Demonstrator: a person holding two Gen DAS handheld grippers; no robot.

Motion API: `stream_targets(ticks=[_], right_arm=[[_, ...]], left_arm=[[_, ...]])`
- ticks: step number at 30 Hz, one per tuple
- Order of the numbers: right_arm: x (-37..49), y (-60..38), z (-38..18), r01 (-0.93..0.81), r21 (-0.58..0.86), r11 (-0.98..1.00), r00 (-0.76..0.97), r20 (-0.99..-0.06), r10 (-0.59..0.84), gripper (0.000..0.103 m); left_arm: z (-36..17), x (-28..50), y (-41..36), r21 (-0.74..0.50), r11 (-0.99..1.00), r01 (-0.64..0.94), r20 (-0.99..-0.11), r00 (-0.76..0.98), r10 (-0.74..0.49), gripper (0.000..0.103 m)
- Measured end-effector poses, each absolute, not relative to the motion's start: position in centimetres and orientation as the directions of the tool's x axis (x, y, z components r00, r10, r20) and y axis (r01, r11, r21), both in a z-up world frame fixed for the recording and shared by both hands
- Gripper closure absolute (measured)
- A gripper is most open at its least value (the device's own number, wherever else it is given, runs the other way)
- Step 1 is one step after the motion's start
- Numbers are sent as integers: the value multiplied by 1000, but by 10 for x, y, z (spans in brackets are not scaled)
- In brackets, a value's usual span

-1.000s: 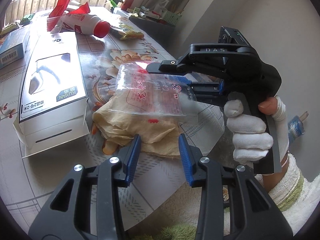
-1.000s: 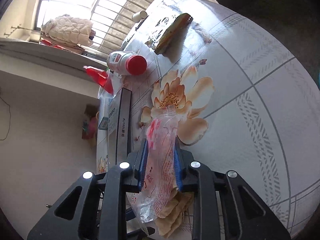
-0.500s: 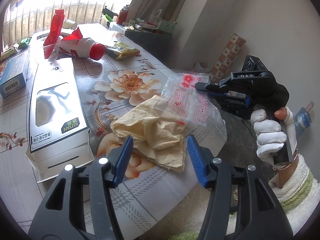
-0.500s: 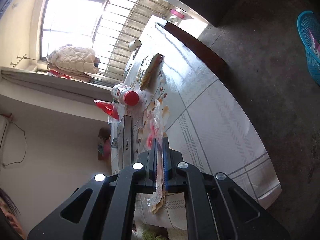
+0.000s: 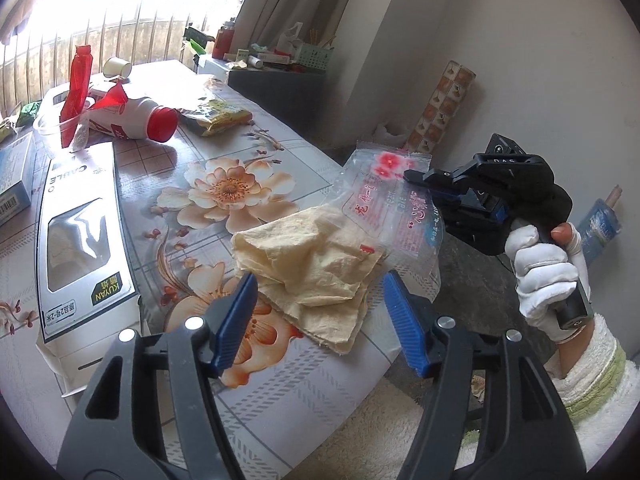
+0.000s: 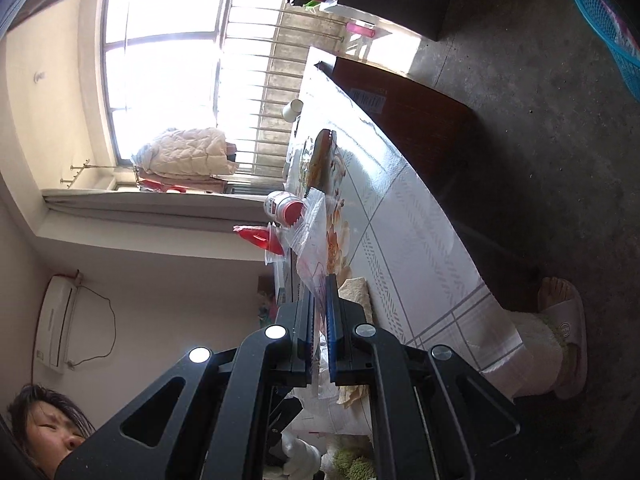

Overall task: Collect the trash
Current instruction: 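Grasp the beige cloth with the left tool while the right tool holds the clear bag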

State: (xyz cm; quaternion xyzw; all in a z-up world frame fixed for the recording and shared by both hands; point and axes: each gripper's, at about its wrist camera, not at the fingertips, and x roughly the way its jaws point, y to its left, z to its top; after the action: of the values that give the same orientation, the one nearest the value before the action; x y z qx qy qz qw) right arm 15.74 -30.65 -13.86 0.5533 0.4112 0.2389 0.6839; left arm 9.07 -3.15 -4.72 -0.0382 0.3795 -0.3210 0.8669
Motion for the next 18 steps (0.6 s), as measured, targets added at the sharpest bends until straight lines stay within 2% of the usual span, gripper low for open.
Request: stream_targets(ticks=[9,11,15,17,18], right_arm=[[159,-303,-157,176,946,272,522,-324,789,97],[159,-304,-155,175,946,274,526,-325,786,97],[156,-310,-152,171,947,272,537,-321,780,97],[154,-312,-149,165,949,270,543,-316,778,97],[154,-313,-148,162,950,268,546,-312,777,97]], left_arm=[[-64,102,-56,-200,814,546,-714,487,-502,41],[-70,105,-57,-196,820,538,-732,476,-487,51],[-71,104,-59,-165,827,537,-735,493,-466,65],[-72,105,-59,-166,826,539,-737,489,-467,78],[-72,106,-58,-170,826,537,-738,487,-468,82]])
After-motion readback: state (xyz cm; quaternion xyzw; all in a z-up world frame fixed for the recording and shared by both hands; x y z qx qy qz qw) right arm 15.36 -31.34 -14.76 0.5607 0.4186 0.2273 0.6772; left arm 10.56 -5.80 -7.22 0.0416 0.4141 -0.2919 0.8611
